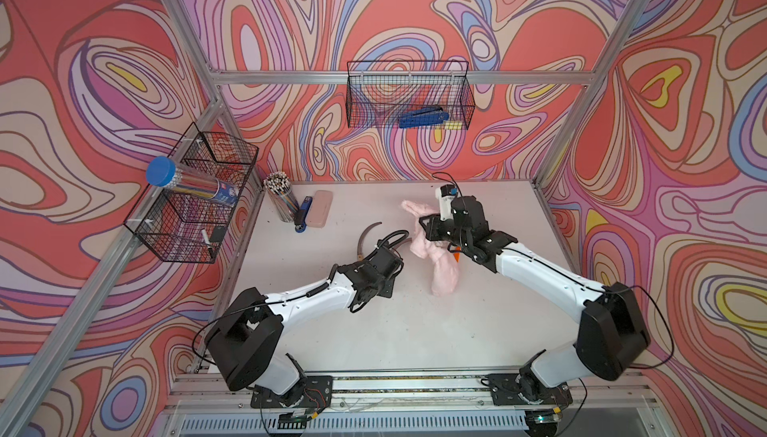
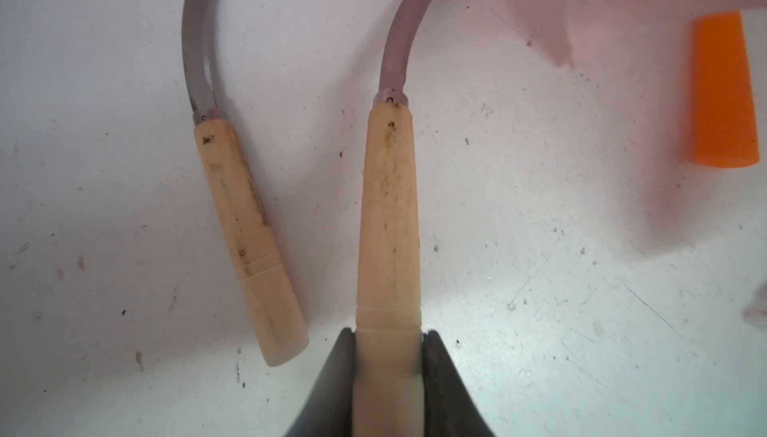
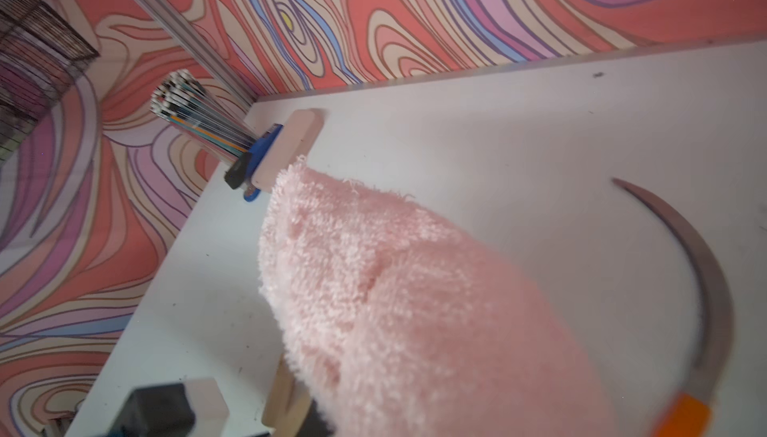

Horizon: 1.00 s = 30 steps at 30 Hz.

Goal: Wipe small sickles with rags
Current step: Wipe the small sickle.

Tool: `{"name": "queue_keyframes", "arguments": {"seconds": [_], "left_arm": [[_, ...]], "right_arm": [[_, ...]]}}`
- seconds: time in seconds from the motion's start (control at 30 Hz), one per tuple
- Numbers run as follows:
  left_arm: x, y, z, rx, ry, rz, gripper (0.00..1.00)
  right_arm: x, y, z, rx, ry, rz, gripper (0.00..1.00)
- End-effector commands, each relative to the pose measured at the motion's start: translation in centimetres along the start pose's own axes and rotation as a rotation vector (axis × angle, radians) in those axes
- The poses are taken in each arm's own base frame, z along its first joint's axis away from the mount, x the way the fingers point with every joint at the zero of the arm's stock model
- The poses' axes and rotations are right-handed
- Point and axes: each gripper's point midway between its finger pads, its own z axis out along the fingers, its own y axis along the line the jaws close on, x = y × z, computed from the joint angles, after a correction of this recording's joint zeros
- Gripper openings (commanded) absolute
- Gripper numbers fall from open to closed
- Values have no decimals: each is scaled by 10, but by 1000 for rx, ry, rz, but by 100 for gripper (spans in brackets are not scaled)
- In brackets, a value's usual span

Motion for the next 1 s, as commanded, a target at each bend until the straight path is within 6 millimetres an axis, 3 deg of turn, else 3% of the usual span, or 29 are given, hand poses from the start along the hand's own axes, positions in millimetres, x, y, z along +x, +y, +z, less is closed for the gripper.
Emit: {"name": "queue_keyframes", "arguments": {"seconds": [0.0,0.07,0.2,0.4,0.53,0.7,0.97], "left_arm": [[-1,-4,-2,20,-18,15,0],[-1,-3,-2,15,-25,12,0],[-3,-5,-4,25,-36,12,0],[-7,-8,-5,38,-41,13,0],[-9,-8,-5,30,-45,11,0],[-11,-10,-4,32,-43,10,0],[-10,-13,-7,57,-42,4,0]], "right_arm": [[12,28,37,-186,94,15,0],[23,28,58,-218,133,47,0],[44,34,76,-250,170,53,0],[87,66,85,-319,262,20,0],[113,72,85,-353,318,50,0],[134,62,90,-338,354,88,0],[153,29,123,-189,401,100,0]]}}
